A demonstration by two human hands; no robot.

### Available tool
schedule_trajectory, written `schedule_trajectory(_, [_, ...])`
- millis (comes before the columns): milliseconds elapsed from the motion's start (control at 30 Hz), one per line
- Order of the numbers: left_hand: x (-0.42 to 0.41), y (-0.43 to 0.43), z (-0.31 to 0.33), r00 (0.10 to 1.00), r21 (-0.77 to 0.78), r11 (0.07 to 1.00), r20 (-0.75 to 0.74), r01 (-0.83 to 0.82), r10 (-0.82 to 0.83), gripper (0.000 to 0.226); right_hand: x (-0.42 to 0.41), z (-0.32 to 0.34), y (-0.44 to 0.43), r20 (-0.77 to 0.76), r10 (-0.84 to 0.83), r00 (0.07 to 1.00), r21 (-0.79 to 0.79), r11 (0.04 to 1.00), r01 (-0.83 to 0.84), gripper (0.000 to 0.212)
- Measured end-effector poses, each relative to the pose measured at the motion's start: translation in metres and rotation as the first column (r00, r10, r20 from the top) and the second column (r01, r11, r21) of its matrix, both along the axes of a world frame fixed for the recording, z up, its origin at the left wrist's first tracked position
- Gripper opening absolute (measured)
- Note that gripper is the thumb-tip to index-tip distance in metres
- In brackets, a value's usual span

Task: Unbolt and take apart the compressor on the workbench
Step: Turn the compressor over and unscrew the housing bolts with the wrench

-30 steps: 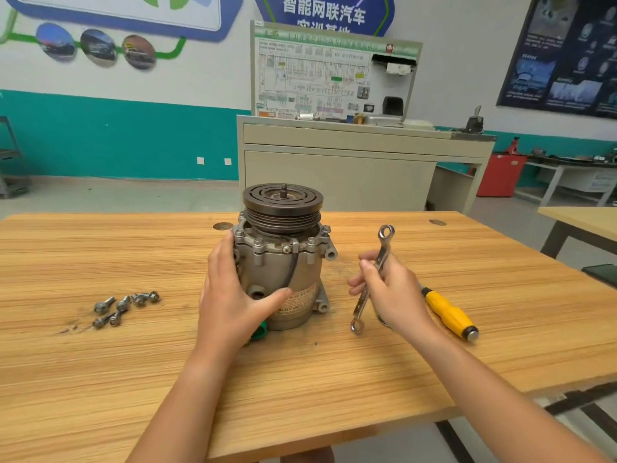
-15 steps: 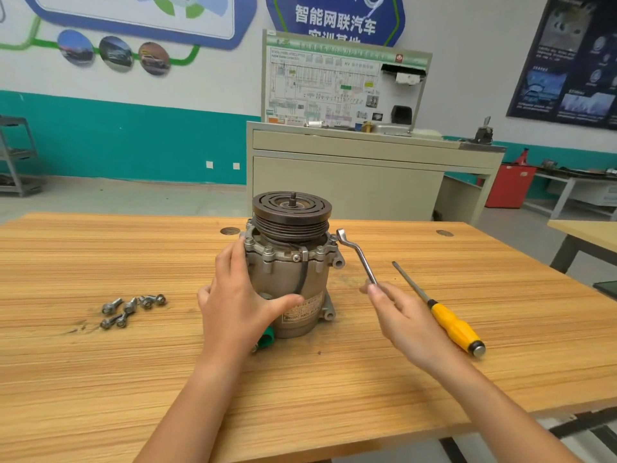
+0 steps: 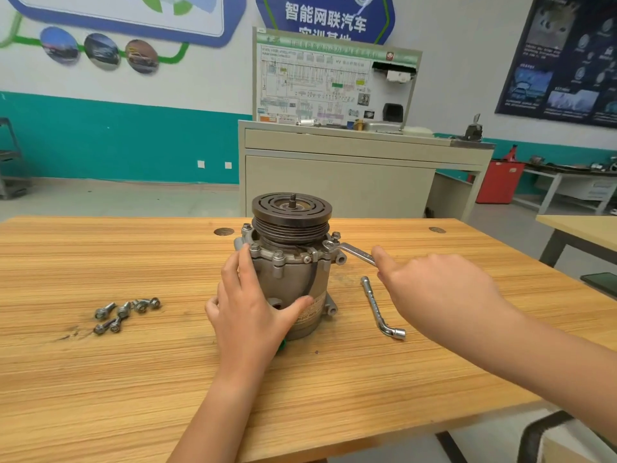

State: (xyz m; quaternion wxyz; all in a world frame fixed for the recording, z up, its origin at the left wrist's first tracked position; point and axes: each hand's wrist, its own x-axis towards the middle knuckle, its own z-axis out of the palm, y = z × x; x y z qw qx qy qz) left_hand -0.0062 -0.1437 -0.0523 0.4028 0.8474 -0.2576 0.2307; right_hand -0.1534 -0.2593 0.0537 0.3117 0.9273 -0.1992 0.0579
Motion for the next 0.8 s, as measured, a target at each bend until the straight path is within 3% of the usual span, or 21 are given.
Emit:
schedule_trajectory(100, [0.001,0.001,-0.001,0.999,-0.035,0.999,-0.009,0.034,-0.034,0.113,0.003,0.007,0.008,-0.107,0.026,0.994,-0.061,0.998,-0.033,0.08])
schedule_trajectory(300, [-0.002,0.001,-0.01,0.987,-0.196,0.969,-0.022,0.149,-0.156,0.095,0.011,0.013,-0.031,-0.09,0.055,0.994,-0.202,0.977,-0.072,0.058])
schedule_trajectory(400, [-0.003,-0.001,-0.012,0.973,-0.422,0.887,-0.042,0.187,-0.225,0.074,0.019,0.006,-0.044,-0.052,0.025,0.998,-0.234,0.971,-0.037,0.057])
schedule_trajectory(467, [-0.003,-0.002,-0.012,0.971,-0.558,0.813,-0.049,0.169,-0.235,0.063,0.034,0.003,-0.053,-0.034,-0.018,0.999,-0.177,0.984,0.011,0.043])
schedule_trajectory(567, [-0.002,-0.001,-0.013,0.97,-0.641,0.751,-0.041,0.158,-0.239,0.057,0.068,-0.001,-0.073,0.043,0.03,0.999,-0.081,0.996,-0.026,0.027])
schedule_trajectory(733, [-0.002,0.0,-0.014,0.969,-0.61,0.775,-0.053,0.161,-0.243,0.055,0.12,-0.013,-0.087,0.161,0.21,0.965,-0.053,0.978,-0.204,0.031])
schedule_trajectory(800, [-0.002,0.0,-0.015,0.967,-0.6,0.782,-0.053,0.169,-0.25,0.057,0.117,-0.013,-0.085,0.302,0.223,0.927,0.03,0.97,-0.243,0.033])
